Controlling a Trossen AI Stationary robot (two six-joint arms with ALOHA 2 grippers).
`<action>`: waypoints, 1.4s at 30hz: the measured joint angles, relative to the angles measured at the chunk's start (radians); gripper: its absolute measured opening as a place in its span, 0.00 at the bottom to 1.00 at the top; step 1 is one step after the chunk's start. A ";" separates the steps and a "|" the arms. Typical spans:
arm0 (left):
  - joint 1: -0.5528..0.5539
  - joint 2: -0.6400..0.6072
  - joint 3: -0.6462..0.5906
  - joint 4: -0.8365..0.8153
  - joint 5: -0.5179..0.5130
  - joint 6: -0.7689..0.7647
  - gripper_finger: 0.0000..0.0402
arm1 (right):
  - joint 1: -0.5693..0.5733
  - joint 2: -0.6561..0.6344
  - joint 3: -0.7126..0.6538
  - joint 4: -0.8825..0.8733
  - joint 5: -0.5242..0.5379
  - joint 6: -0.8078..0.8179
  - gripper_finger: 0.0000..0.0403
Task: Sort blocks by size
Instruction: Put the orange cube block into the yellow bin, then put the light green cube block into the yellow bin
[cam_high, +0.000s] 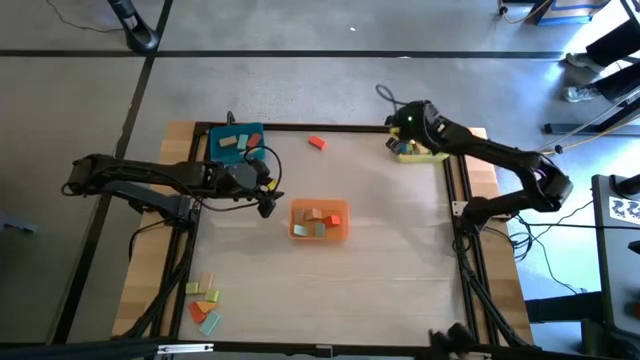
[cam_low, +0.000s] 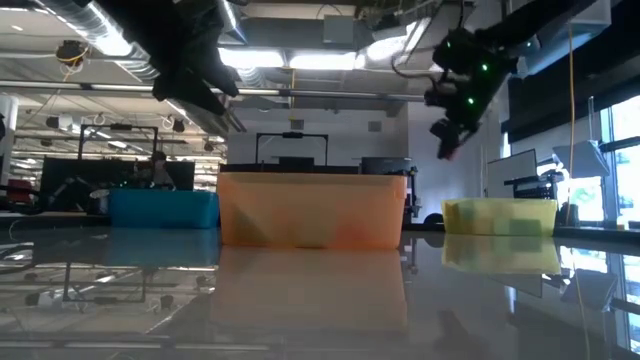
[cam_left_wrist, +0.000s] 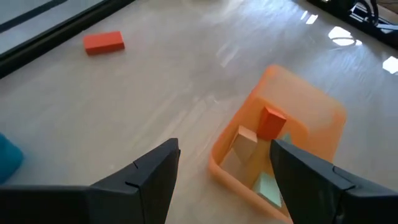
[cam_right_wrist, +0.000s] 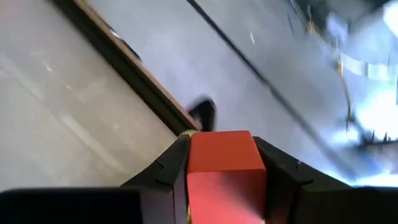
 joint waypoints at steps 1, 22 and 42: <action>0.000 0.000 0.000 0.001 0.000 0.004 0.60 | -0.027 0.006 0.000 -0.015 0.000 0.037 0.34; 0.000 0.000 0.000 -0.011 -0.008 -0.041 0.60 | -0.259 0.205 0.000 -0.118 -0.084 0.229 0.55; -0.048 0.035 0.000 0.121 -0.008 0.224 0.60 | 0.182 -0.045 0.000 0.001 -0.357 0.173 0.71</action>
